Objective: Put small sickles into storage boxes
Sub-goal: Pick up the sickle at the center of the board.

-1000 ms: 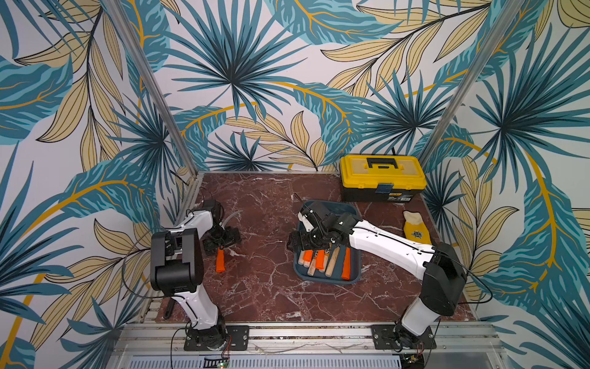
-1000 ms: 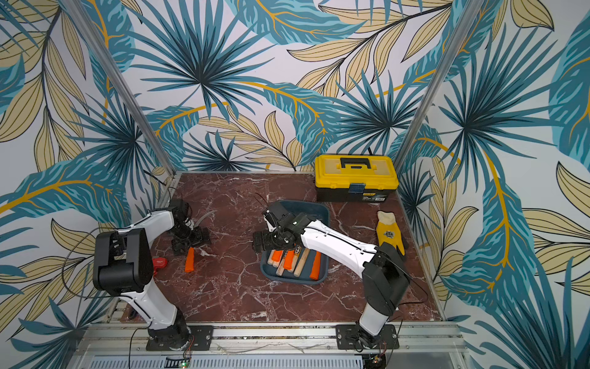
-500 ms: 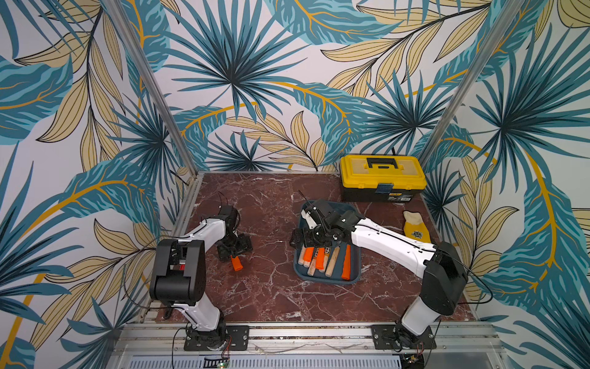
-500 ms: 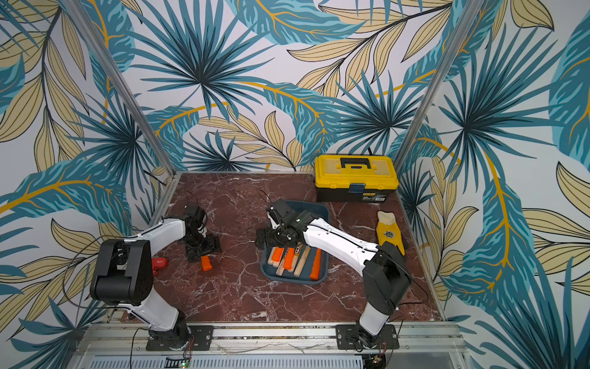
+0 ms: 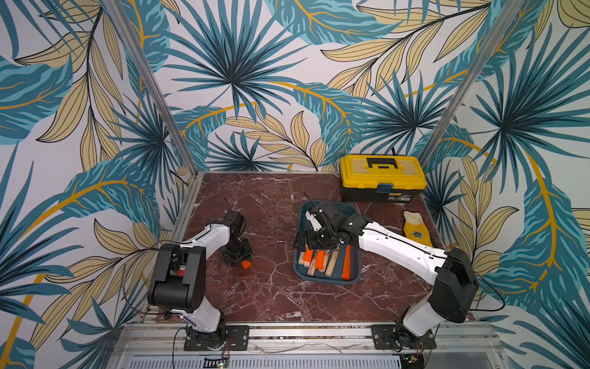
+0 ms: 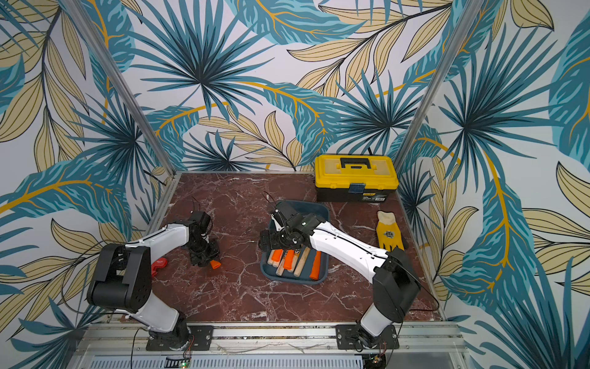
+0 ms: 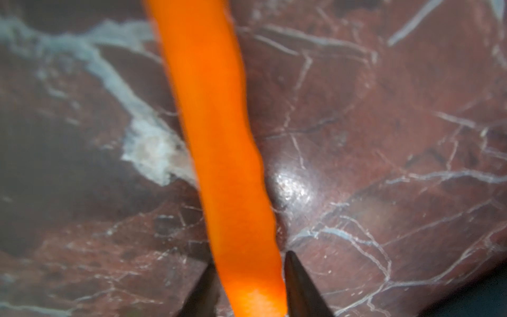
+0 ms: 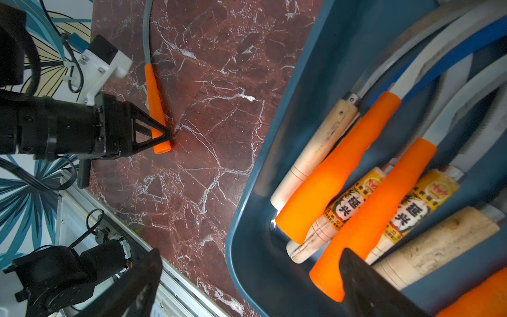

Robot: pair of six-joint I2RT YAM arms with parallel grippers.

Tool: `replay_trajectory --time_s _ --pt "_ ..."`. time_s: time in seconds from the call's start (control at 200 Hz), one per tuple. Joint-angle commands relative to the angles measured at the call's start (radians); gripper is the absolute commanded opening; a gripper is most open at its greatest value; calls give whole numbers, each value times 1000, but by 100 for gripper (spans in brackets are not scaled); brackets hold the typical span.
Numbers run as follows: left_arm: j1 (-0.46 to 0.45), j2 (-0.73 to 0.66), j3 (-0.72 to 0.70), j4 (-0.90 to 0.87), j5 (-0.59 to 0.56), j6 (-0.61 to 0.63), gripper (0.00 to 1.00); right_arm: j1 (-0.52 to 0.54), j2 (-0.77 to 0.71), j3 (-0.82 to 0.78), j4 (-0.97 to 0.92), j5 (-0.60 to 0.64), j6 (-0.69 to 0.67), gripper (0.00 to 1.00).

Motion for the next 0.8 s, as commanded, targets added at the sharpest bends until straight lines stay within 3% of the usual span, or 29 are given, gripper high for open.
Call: replay_trajectory --time_s 0.0,0.791 --pt "-11 11 -38 2 6 -16 18 1 -36 -40 -10 24 16 99" --pt "-141 -168 33 -81 42 -38 16 1 -180 -114 -40 98 57 99"
